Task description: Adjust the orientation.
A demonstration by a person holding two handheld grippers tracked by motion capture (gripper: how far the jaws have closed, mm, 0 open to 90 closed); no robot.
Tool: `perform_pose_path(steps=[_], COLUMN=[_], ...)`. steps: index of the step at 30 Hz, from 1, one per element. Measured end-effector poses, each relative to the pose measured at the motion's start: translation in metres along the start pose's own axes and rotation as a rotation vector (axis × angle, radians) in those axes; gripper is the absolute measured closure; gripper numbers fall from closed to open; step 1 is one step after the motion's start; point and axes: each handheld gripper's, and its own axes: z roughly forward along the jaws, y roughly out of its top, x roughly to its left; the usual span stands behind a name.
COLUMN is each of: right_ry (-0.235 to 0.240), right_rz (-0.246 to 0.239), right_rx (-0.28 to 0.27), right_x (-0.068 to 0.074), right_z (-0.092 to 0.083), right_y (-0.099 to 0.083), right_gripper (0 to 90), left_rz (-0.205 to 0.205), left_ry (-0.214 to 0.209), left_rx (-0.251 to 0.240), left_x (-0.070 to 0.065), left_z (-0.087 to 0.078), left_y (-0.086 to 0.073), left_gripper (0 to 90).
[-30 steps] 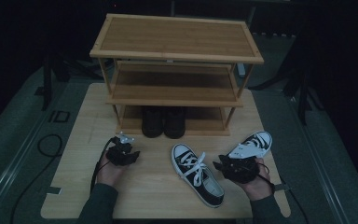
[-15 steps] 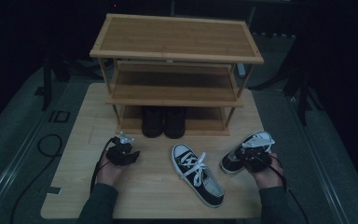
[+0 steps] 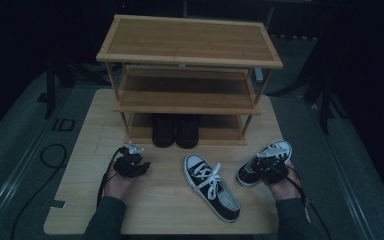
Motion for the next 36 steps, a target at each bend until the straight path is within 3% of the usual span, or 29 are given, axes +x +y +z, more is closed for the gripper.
perform_pose_path(steps=[18,26,29,32,36], right_ry=[-0.072,-0.105,-0.117,-0.103,-0.134], right_rz=[-0.016,0.041,0.054,0.087,0.084], right_rx=[0.067,0.068,0.058,0.002,-0.015], right_x=[-0.003,-0.021,-0.024,-0.027,-0.025], right_z=[-0.016,-0.032,-0.037,-0.047,-0.052], right_y=[-0.018,-0.040,-0.044,-0.047,-0.045], right_gripper=[90.0,89.9,88.1,80.1,75.3], left_rz=[0.004,0.003,0.003,0.003,0.004], left_ry=[0.000,0.001,0.001,0.001,0.001], left_rx=[0.000,-0.001,-0.002,-0.003,-0.004], left_x=[0.000,0.000,0.000,0.000,0.000], left_z=[0.000,0.000,0.000,0.000,0.000], left_y=[0.000,0.000,0.000,0.000,0.000], left_gripper=[58.2,58.2,58.2,58.1,58.0])
